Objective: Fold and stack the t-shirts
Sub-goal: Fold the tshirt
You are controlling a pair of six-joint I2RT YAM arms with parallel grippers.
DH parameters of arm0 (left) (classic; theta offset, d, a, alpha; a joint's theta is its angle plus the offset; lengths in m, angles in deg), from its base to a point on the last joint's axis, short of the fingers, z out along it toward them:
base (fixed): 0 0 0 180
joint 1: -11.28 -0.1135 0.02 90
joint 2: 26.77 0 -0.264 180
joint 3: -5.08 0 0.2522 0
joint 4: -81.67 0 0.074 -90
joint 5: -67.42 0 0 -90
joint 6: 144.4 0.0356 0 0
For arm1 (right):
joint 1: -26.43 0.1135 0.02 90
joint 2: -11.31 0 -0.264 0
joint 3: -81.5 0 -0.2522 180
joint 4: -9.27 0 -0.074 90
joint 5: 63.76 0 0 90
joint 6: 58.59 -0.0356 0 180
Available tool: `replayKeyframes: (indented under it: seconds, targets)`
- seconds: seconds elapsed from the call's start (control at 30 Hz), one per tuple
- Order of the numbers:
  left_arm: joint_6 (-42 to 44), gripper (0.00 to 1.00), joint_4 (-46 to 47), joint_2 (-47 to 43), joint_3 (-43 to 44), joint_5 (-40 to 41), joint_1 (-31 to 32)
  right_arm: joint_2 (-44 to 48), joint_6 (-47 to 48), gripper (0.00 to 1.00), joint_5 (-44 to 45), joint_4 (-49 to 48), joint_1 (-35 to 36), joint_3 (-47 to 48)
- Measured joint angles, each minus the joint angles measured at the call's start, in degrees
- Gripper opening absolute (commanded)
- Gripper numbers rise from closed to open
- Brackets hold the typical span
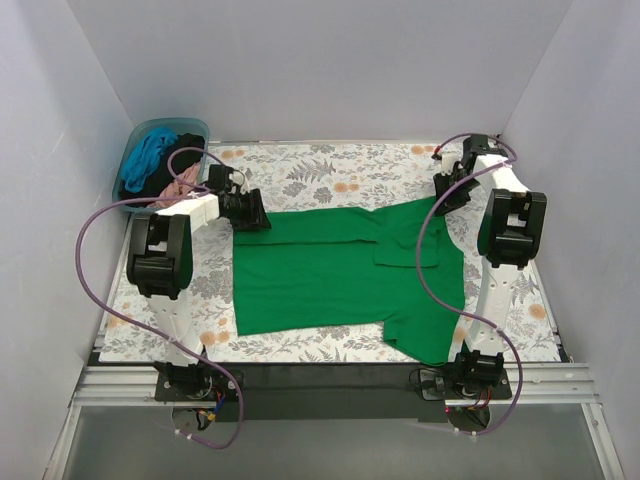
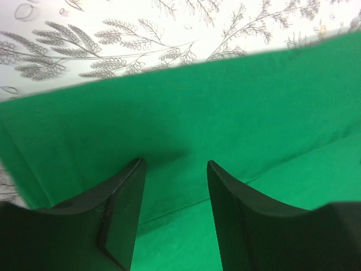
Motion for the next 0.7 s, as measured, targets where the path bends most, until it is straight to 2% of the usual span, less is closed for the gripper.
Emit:
replayKeyframes:
  seconds: [0.23, 0.47, 0.6, 0.63, 0.7]
  targets:
    - [0.04, 0.47, -2.56, 3.78, 4.59, 1.07, -2.32, -2.54, -2.58, 0.32, 5.22, -0.68, -0.09, 4.52]
    - [1.68, 0.47, -4.48, 15.5, 21.86, 0.13, -2.32, -8.94, -4.26, 0.34, 6.16, -2.45, -0.02, 15.19]
    - [2.25, 0.51, -5.86, 22.64, 33.62, -0.66, -2.43, -11.98, -4.35, 0.45, 6.4, -4.57, -0.04, 20.46]
    - [2.51, 0.53, -6.6, 24.2, 36.39, -1.07, -2.47, -12.48, -4.24, 0.53, 6.4, -4.96, -0.04, 21.44]
    - [3.02, 0.56, -7.96, 25.77, 40.19, -1.4, -2.67, -12.44, -3.82, 0.61, 6.29, -5.73, -0.09, 22.1]
